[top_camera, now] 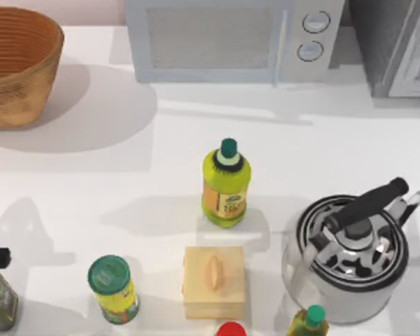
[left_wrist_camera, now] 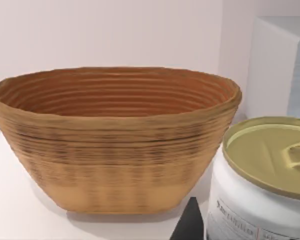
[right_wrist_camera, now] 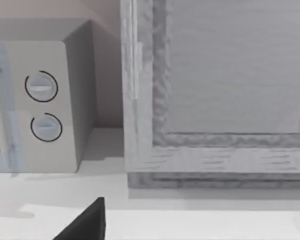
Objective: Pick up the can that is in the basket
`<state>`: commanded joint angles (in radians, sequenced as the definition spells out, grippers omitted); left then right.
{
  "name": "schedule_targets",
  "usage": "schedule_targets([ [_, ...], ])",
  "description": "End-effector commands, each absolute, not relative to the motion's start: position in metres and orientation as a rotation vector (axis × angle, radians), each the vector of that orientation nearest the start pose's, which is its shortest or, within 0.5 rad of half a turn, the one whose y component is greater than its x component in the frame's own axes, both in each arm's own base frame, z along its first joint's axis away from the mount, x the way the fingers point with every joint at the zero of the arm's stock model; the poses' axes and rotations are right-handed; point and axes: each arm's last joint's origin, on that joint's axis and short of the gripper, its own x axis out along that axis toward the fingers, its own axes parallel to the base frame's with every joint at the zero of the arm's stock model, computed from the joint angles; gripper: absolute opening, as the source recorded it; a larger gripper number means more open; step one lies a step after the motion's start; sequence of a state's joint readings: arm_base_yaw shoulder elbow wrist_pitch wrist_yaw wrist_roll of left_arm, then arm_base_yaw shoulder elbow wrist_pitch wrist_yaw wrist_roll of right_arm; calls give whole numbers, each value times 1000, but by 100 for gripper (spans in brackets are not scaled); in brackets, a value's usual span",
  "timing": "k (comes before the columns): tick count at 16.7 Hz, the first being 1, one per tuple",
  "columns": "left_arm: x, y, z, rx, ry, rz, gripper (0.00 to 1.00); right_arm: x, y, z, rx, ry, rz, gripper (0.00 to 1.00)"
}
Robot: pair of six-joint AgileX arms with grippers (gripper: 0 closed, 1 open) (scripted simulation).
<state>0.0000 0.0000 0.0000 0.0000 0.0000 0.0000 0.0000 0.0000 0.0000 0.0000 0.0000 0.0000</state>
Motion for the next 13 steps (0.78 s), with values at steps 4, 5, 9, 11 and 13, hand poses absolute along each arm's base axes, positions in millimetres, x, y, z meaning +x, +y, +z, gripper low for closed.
schedule_targets([
  [4,106,-2,161,2,5,-8,0,106,-1,160,0,0,0,100],
  [5,107,-2,164,1,3,-17,0,106,-1,160,0,0,0,100],
  [9,117,-4,185,-2,3,-115,0,106,-1,160,0,0,0,100],
  [11,128,-6,198,-6,12,-203,0,106,-1,160,0,0,0,100],
  [13,146,-10,210,-13,28,-311,0,106,-1,160,0,0,0,100],
])
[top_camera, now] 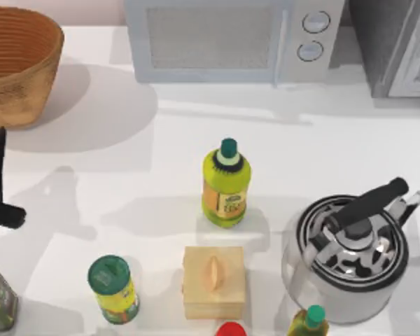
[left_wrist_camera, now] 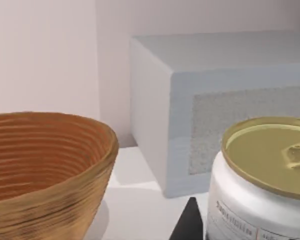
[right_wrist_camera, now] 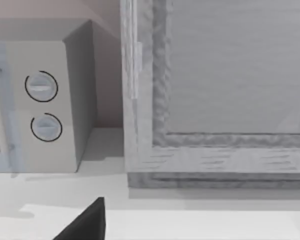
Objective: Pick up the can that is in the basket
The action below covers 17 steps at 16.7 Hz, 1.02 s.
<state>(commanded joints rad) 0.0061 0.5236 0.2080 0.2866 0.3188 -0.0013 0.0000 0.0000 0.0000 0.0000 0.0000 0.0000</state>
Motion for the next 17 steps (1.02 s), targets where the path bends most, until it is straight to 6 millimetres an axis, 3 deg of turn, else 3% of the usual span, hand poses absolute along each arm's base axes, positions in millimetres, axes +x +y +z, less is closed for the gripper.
schedule_targets([
  [4,200,-18,222,-36,68,-563,0,106,-1,160,0,0,0,100],
  [8,267,-30,204,-60,105,-834,0,106,-1,160,0,0,0,100],
  [13,337,-49,137,-76,121,-1164,0,106,-1,160,0,0,0,100],
  [17,367,-66,73,-61,90,-1386,0,106,-1,160,0,0,0,100],
])
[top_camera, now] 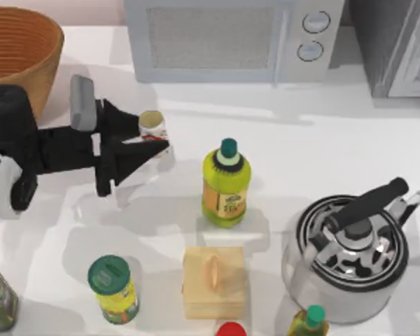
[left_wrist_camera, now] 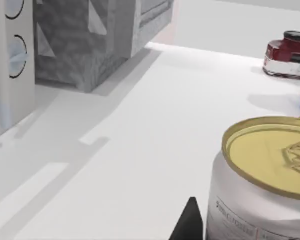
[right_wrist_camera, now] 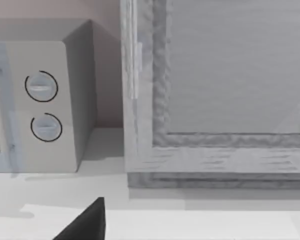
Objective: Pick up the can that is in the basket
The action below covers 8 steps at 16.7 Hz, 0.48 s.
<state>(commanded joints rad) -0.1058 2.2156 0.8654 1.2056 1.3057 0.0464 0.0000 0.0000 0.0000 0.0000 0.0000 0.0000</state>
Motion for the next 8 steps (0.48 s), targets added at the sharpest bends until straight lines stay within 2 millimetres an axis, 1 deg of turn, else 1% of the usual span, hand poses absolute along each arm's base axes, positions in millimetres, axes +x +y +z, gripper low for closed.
schedule_targets([
  [2,374,-74,47,-43,62,-1474,0,106,-1,160,0,0,0,100],
  [4,378,-82,29,-22,31,-1540,0,106,-1,160,0,0,0,100],
  [6,381,-87,20,-5,7,-1581,0,106,-1,160,0,0,0,100],
  [8,381,-89,18,0,0,-1591,0,106,-1,160,0,0,0,100],
])
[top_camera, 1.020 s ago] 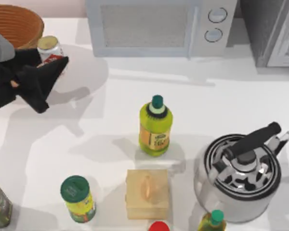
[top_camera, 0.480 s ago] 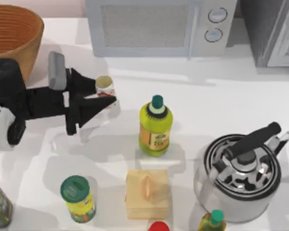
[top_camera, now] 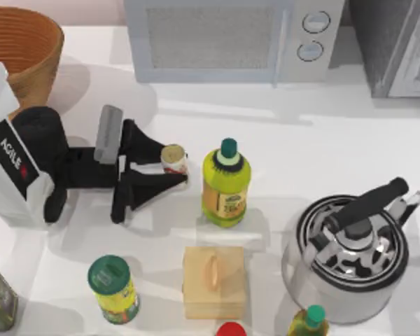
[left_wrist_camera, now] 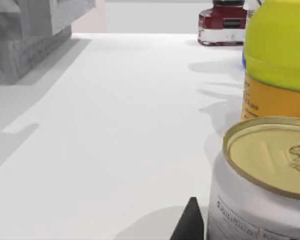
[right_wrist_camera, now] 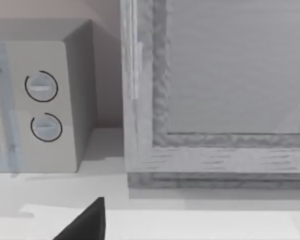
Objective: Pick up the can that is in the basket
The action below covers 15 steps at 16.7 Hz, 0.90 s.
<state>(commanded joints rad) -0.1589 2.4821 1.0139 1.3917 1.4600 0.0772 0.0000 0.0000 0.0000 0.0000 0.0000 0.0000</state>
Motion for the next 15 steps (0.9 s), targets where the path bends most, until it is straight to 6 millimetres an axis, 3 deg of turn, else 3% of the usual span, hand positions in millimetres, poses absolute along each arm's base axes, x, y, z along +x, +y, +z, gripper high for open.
schedule_targets([
  [4,381,-89,18,0,0,-1591,0,106,-1,160,0,0,0,100],
  [15,381,-89,18,0,0,-1591,83,106,-1,160,0,0,0,100],
])
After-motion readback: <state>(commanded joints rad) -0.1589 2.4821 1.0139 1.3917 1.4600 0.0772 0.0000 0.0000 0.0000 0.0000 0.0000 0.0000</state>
